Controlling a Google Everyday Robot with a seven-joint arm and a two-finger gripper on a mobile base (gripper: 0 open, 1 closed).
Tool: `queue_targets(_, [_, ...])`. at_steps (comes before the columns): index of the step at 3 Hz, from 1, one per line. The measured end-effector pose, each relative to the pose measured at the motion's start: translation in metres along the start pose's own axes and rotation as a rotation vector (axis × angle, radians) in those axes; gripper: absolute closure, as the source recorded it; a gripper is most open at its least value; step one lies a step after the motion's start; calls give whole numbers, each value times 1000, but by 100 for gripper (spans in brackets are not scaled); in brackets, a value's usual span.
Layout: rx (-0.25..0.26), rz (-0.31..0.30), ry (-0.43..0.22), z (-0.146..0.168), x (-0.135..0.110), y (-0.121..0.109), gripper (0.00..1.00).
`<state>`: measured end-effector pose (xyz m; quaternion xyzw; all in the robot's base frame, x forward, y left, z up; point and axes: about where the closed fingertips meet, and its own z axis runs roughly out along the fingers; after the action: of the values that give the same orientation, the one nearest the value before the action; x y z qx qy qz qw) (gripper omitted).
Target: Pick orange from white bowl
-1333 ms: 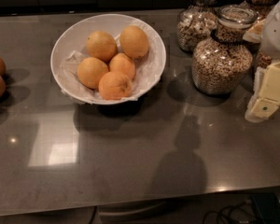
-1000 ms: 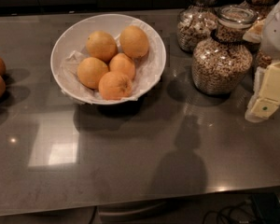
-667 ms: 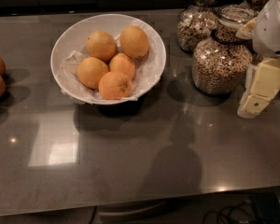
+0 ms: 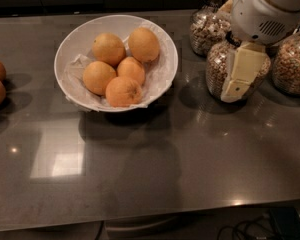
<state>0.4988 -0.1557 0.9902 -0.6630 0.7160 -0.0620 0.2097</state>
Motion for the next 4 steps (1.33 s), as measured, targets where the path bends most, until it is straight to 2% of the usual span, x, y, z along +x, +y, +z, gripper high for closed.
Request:
queue_targets(1, [30, -77, -45, 1, -35, -16, 0])
queue_targets(2, [23, -154, -118, 12, -59, -27, 0])
queue_targets(3, [23, -154, -119, 13, -59, -28, 0])
queue_targets(4, [47, -163, -142, 19, -59, -36, 0])
